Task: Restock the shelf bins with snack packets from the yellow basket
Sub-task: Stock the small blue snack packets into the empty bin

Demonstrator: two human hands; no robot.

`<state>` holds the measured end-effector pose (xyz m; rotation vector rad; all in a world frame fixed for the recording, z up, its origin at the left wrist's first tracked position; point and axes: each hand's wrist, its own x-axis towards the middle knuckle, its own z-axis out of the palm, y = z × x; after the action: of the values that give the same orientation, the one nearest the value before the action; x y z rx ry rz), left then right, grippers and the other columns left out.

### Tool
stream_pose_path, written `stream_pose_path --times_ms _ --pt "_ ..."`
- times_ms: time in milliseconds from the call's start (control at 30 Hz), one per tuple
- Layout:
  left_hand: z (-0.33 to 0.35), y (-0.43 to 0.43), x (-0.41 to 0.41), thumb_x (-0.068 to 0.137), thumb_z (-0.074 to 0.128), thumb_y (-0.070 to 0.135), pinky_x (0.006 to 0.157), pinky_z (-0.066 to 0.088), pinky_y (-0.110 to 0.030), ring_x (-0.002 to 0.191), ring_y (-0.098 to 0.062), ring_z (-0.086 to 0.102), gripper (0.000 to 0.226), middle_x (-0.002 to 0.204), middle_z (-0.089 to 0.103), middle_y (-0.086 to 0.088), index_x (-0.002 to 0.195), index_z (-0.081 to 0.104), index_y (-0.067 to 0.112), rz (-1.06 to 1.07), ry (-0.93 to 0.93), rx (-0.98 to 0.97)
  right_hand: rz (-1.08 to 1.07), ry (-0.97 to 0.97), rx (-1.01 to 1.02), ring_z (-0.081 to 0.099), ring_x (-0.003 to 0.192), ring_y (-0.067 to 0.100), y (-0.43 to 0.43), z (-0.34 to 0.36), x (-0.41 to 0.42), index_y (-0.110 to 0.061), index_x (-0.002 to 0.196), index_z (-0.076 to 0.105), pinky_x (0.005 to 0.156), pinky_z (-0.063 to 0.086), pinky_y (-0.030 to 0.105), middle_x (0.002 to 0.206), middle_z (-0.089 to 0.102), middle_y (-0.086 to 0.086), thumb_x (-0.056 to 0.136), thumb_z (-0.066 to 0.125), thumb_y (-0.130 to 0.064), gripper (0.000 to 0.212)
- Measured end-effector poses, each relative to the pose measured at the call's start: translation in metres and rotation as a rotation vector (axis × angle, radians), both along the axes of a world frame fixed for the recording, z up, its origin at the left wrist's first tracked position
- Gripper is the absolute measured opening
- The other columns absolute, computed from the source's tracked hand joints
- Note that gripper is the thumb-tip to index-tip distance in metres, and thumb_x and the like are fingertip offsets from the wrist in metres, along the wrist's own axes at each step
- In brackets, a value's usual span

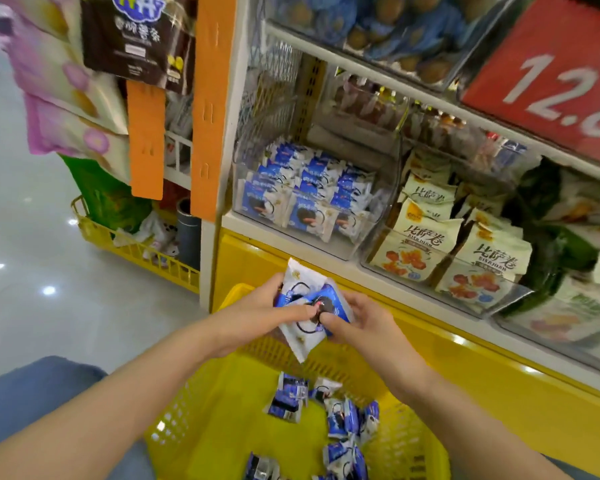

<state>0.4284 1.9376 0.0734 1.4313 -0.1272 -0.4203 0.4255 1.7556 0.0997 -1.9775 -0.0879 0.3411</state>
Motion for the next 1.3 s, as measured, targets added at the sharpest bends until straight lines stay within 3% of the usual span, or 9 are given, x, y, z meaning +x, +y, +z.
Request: stream_pose_path --times_ms 167,367,467,633,900,1033,1167,1233,1300 --pt "0.015 0.013 0.017 0.069 0.069 0.040 0.065 0.055 -0.024 0.091 -0.011 0.069 0.053 0.103 0.071 0.011 0.116 0.047 0.032 0.129 -0.083 -0.142 -0.050 0.047 0.147 0.070 0.083 0.008 0.017 0.031 0.022 -0.018 0.109 0.059 0.066 0.052 0.014 0.092 0.074 -0.001 0.078 0.072 -0.022 0.034" --pt "0.023 0.015 0.032 0.070 0.068 0.041 0.063 0.057 -0.025 0.087 -0.010 0.070 0.049 0.099 0.070 0.013 0.114 0.047 0.033 0.255 -0.131 -0.256 -0.055 -0.056 0.218 0.070 0.092 0.017 0.038 0.053 0.044 -0.017 0.112 0.058 0.074 0.058 0.031 0.104 0.072 0.001 0.083 0.067 -0.011 0.031" --pt "0.027 0.018 0.044 0.089 0.055 0.034 0.058 0.057 -0.030 0.073 -0.017 0.070 0.019 0.103 0.066 -0.001 0.107 0.048 0.031 0.385 -0.036 -0.307 -0.113 -0.214 0.126 0.069 0.083 0.003 0.042 0.081 0.072 -0.013 0.115 0.054 0.062 0.053 0.016 0.099 0.073 -0.004 0.084 0.067 -0.020 0.034" --pt "0.032 0.030 0.055 0.097 0.041 0.033 0.048 0.055 -0.026 0.072 -0.016 0.067 0.006 0.100 0.060 0.001 0.092 0.043 0.036 0.513 0.019 -0.408 -0.125 -0.539 -0.288 0.065 0.090 0.011 0.045 0.117 0.137 -0.014 0.113 0.062 0.081 0.054 0.028 0.104 0.069 0.001 0.082 0.070 -0.024 0.033" --pt "0.036 0.036 0.060 0.098 0.040 0.032 0.044 0.054 -0.027 0.061 -0.011 0.066 0.007 0.093 0.060 -0.001 0.100 0.046 0.029 0.531 0.044 -0.435 0.308 -0.294 -0.940 0.059 0.098 0.014 0.074 0.091 0.190 -0.014 0.111 0.066 0.088 0.044 0.023 0.112 0.066 0.003 0.081 0.072 -0.026 0.032" --pt "0.037 0.037 0.063 0.097 0.041 0.034 0.043 0.054 -0.027 0.057 -0.009 0.066 0.004 0.091 0.060 -0.001 0.097 0.044 0.031 0.548 0.069 -0.422 0.355 -0.134 -0.919 0.059 0.097 0.020 0.077 0.082 0.197 -0.011 0.110 0.066 0.091 0.046 0.032 0.118 0.064 0.011 0.091 0.057 -0.032 0.030" --pt "0.038 0.038 0.063 0.097 0.041 0.034 0.044 0.054 -0.027 0.057 -0.008 0.067 0.006 0.093 0.060 -0.002 0.092 0.045 0.032 0.546 0.072 -0.424 0.310 0.006 -0.869 0.051 0.116 0.022 0.073 0.087 0.188 -0.015 0.127 0.055 0.104 0.035 0.037 0.134 0.053 0.007 0.091 0.024 -0.059 0.064" --pt "0.040 0.038 0.063 0.097 0.041 0.032 0.046 0.056 -0.029 0.061 -0.011 0.066 0.004 0.093 0.060 -0.001 0.097 0.044 0.031 0.544 0.079 -0.439 0.313 -0.086 -0.824 0.044 0.128 0.021 0.071 0.085 0.181 -0.015 0.137 0.045 0.112 0.029 0.036 0.142 0.046 0.005 0.084 0.018 -0.066 0.078" --pt "0.043 0.037 0.061 0.097 0.043 0.027 0.047 0.056 -0.032 0.067 -0.013 0.065 0.005 0.093 0.059 0.000 0.093 0.045 0.030 0.536 0.096 -0.487 0.263 -0.268 -0.742 0.047 0.123 0.016 0.069 0.083 0.166 -0.015 0.136 0.045 0.107 0.034 0.033 0.139 0.049 0.005 0.091 0.024 -0.058 0.066"
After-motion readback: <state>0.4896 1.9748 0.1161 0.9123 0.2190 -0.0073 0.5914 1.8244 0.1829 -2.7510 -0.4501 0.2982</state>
